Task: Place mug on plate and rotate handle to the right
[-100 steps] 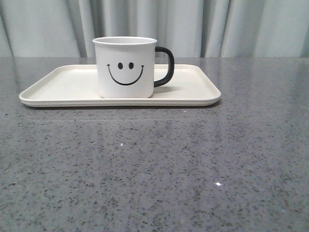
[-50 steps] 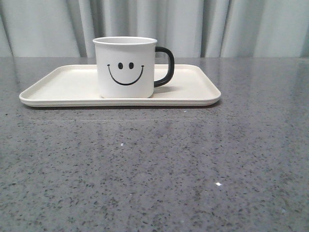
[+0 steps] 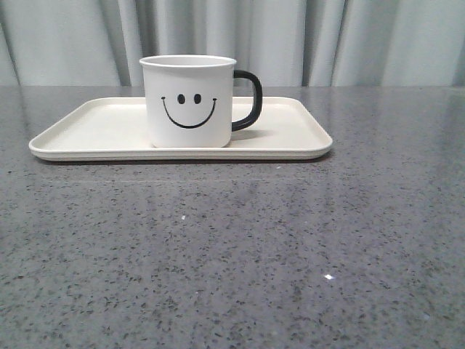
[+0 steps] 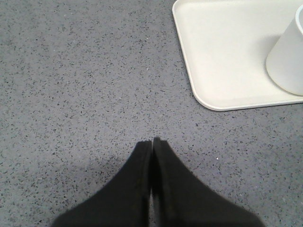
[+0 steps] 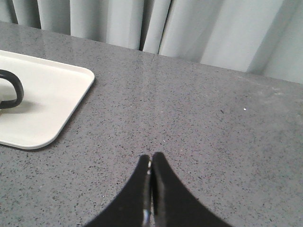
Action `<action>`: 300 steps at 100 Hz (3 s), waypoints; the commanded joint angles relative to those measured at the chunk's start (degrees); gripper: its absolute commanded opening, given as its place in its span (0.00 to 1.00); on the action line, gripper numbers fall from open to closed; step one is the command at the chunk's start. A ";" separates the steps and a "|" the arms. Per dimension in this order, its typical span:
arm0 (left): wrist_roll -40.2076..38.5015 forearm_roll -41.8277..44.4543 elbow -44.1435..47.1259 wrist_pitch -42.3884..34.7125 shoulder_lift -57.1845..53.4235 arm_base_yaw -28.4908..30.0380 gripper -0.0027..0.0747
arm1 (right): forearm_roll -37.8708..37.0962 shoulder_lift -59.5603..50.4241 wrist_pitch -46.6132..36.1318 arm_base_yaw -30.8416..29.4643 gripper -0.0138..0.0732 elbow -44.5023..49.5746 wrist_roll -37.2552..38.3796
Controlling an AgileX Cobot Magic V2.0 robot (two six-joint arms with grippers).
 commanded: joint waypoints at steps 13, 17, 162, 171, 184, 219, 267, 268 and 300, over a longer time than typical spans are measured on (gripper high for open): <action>-0.43 -0.76 -1.49 -3.91 -0.18 0.23 0.01 | -0.28 0.07 -4.72 -0.35 0.08 -1.41 -0.21; -0.43 -0.76 -1.28 -3.91 -0.18 0.23 0.01 | -0.28 0.07 -4.72 -0.35 0.08 -1.41 -0.21; -0.43 5.70 49.35 -49.29 -43.93 0.23 0.01 | -0.28 0.07 -4.68 -0.35 0.08 -1.41 -0.21; -0.43 5.78 49.35 -49.29 -43.93 0.23 0.01 | -0.28 0.07 -4.68 -0.35 0.08 -1.41 -0.21; -0.43 5.78 49.35 -49.29 -43.93 0.23 0.01 | -0.28 0.07 -4.68 -0.35 0.08 -1.41 -0.21; -0.43 5.78 49.35 -49.29 -43.93 0.23 0.01 | -0.28 0.07 -4.68 -0.35 0.08 -1.41 -0.21; -0.43 5.78 49.35 -49.29 -43.93 0.23 0.01 | -0.36 0.07 -4.75 -0.35 0.08 -1.36 -0.21; -0.43 5.78 49.35 -49.29 -43.93 0.23 0.01 | -0.52 0.07 -4.75 -0.35 0.08 -1.36 -0.21; -0.43 5.78 49.35 -49.29 -43.93 0.23 0.01 | -5.85 -5.13 -10.84 1.13 0.08 7.09 1.11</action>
